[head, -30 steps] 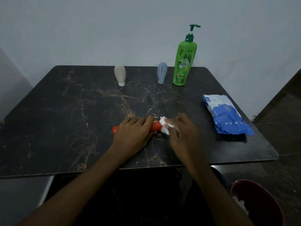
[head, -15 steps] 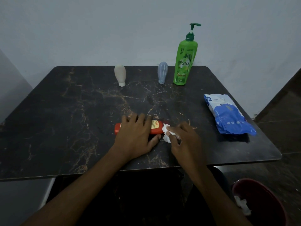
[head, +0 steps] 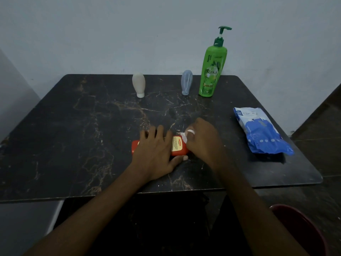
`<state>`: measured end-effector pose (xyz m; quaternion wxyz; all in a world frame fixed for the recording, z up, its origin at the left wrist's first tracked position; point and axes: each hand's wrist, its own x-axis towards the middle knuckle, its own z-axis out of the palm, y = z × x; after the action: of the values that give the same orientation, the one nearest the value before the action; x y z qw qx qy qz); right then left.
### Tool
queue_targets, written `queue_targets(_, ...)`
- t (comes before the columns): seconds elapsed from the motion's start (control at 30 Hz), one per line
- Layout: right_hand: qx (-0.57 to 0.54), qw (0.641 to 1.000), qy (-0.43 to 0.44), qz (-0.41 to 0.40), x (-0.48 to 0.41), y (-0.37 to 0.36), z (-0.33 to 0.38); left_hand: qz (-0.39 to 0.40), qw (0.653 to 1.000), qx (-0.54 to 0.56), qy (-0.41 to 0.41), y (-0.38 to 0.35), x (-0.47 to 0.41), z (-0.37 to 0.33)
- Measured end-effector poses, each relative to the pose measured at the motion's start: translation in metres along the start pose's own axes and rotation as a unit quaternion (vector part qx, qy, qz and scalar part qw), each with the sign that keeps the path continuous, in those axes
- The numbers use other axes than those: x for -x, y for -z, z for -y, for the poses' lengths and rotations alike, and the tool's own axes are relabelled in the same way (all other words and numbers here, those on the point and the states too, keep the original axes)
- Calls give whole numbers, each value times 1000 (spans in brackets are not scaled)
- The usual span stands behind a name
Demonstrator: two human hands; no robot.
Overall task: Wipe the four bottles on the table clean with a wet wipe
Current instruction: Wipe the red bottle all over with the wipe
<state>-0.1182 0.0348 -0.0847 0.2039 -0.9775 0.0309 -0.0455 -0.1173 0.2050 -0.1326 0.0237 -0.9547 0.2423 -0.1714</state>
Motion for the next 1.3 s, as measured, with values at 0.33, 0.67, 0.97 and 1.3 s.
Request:
queue_targets(0.33,-87,973,87,-196,72,-34,-12,-28,999,21,-23,-2,0,2)
queue_targets(0.67,-436,889,-45,130,8,39,-23,-120,991,52,-38,5,8,3)
queue_targets(0.97,-658,735,-100,133,54,15,-28,-148,977,153,7,7,11,3)
queue_targets(1.3,-559,827,-18,-61,63,49,-39,-145,972,185,31,7,12,3)
